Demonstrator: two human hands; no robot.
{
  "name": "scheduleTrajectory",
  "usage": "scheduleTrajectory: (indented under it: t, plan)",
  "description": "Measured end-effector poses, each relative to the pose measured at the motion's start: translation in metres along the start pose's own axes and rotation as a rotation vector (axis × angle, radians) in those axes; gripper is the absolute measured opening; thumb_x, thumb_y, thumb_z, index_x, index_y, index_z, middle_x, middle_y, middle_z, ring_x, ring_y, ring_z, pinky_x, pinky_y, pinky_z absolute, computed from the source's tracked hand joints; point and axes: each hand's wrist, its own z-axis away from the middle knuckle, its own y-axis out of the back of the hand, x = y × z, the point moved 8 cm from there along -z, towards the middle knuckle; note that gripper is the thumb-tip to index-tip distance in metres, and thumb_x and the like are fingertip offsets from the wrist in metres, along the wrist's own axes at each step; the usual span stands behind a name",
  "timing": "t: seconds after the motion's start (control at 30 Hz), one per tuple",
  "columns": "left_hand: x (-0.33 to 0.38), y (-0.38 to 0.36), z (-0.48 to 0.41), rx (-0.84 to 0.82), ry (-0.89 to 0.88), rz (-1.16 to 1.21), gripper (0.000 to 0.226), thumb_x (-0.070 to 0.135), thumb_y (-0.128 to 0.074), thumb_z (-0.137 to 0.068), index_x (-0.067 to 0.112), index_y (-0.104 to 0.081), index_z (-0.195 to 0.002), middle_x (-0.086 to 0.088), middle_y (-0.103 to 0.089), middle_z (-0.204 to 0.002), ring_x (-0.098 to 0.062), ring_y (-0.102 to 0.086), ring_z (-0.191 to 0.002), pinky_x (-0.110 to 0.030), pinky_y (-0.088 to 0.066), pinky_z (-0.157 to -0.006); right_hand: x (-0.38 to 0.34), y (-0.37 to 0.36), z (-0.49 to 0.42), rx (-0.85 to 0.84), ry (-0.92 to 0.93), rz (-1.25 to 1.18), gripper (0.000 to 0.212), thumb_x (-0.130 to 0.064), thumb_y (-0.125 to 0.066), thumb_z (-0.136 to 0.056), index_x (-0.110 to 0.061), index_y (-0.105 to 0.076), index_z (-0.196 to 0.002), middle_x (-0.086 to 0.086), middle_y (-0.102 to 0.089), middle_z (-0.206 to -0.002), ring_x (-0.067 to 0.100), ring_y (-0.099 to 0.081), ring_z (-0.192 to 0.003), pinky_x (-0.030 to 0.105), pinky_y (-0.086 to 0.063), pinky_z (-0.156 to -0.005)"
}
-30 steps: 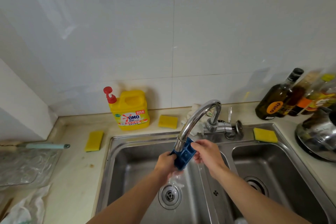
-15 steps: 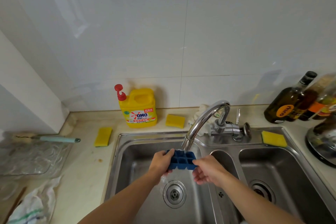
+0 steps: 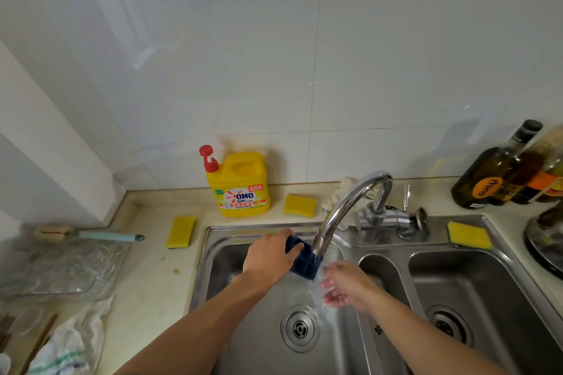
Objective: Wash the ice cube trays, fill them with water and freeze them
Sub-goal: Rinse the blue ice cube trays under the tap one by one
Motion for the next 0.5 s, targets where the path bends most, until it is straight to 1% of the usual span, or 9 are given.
scheduleTrajectory:
  t: [0.07, 0.1, 0.17, 0.23, 0.27, 0.3, 0.33, 0.4, 0.5]
  plan:
    - [-0.001, -0.006, -0.001, -0.046, 0.017, 0.038, 0.038, 0.054, -0.054, -0.095, 0.037, -0.052, -0.129, 0.002, -0.073, -0.106, -0.023, -0.069, -0.099, -0.037, -0.055, -0.083, -0.001, 0.007, -0.003, 0.039, 0.001, -0.087, 0.029, -0.028, -0.058, -0.105, -0.005, -0.059, -0.121, 0.02, -0.065, -0.114, 0.03, -0.069, -0.079, 0.04, -0.063, -0.076]
    - [-0.001, -0.009, -0.002, -0.066, 0.037, 0.074, 0.04, 0.053, -0.056, -0.095, 0.036, -0.053, -0.132, 0.002, -0.073, -0.107, -0.022, -0.069, -0.1, -0.036, -0.055, -0.084, -0.001, 0.01, -0.004, 0.05, 0.001, -0.133, 0.03, -0.032, -0.058, -0.104, -0.006, -0.062, -0.12, 0.021, -0.065, -0.115, 0.03, -0.068, -0.08, 0.039, -0.063, -0.075]
    - [-0.001, -0.015, -0.003, -0.086, 0.078, 0.168, 0.033, 0.051, -0.059, -0.095, 0.032, -0.061, -0.122, 0.003, -0.072, -0.105, -0.016, -0.068, -0.097, -0.032, -0.055, -0.086, 0.0, 0.014, -0.003, 0.041, -0.007, -0.206, 0.036, -0.041, -0.056, -0.104, -0.008, -0.065, -0.117, 0.023, -0.065, -0.115, 0.031, -0.069, -0.084, 0.038, -0.062, -0.072]
    - [0.001, -0.024, -0.003, -0.131, 0.098, 0.263, 0.025, 0.047, -0.059, -0.097, 0.026, -0.065, -0.109, 0.004, -0.071, -0.101, -0.014, -0.067, -0.092, -0.033, -0.057, -0.087, 0.001, 0.016, -0.001, 0.013, -0.015, -0.246, 0.048, -0.051, -0.053, -0.102, -0.007, -0.066, -0.115, 0.023, -0.067, -0.112, 0.034, -0.07, -0.089, 0.039, -0.062, -0.071]
    - [0.002, -0.029, -0.002, -0.165, 0.103, 0.316, 0.024, 0.044, -0.058, -0.099, 0.022, -0.066, -0.106, 0.001, -0.071, -0.099, -0.017, -0.069, -0.09, -0.037, -0.059, -0.086, 0.002, 0.018, 0.001, 0.006, -0.013, -0.255, 0.055, -0.056, -0.051, -0.101, -0.004, -0.066, -0.114, 0.022, -0.068, -0.106, 0.032, -0.069, -0.086, 0.037, -0.061, -0.069]
    - [0.003, -0.034, -0.001, -0.198, 0.113, 0.385, 0.025, 0.041, -0.057, -0.101, 0.018, -0.067, -0.106, -0.004, -0.072, -0.099, -0.021, -0.071, -0.088, -0.04, -0.061, -0.082, 0.002, 0.02, 0.001, 0.011, -0.001, -0.254, 0.061, -0.059, -0.049, -0.1, -0.002, -0.066, -0.112, 0.019, -0.068, -0.098, 0.029, -0.067, -0.08, 0.034, -0.058, -0.064]
    - [0.004, -0.039, 0.0, -0.229, 0.135, 0.479, 0.026, 0.038, -0.057, -0.102, 0.015, -0.067, -0.107, -0.008, -0.072, -0.1, -0.024, -0.073, -0.085, -0.04, -0.063, -0.077, 0.001, 0.023, 0.003, 0.025, 0.018, -0.247, 0.065, -0.063, -0.048, -0.099, -0.001, -0.067, -0.109, 0.017, -0.066, -0.089, 0.025, -0.063, -0.072, 0.031, -0.054, -0.058]
    - [0.005, -0.049, 0.005, -0.274, 0.204, 0.687, 0.028, 0.037, -0.057, -0.103, 0.012, -0.069, -0.109, -0.011, -0.071, -0.102, -0.023, -0.073, -0.083, -0.036, -0.065, -0.069, -0.004, 0.031, 0.005, 0.067, 0.056, -0.23, 0.068, -0.068, -0.047, -0.097, -0.003, -0.068, -0.102, 0.01, -0.061, -0.073, 0.019, -0.056, -0.059, 0.028, -0.045, -0.052]
    - [0.014, -0.064, 0.013, -0.345, 0.32, 0.879, 0.03, 0.04, -0.054, -0.104, 0.014, -0.068, -0.107, -0.012, -0.075, -0.1, -0.025, -0.076, -0.081, -0.036, -0.065, -0.071, -0.015, 0.046, 0.008, 0.156, 0.1, -0.205, 0.069, -0.071, -0.049, -0.095, -0.005, -0.068, -0.095, 0.004, -0.057, -0.064, 0.016, -0.049, -0.051, 0.028, -0.04, -0.049]
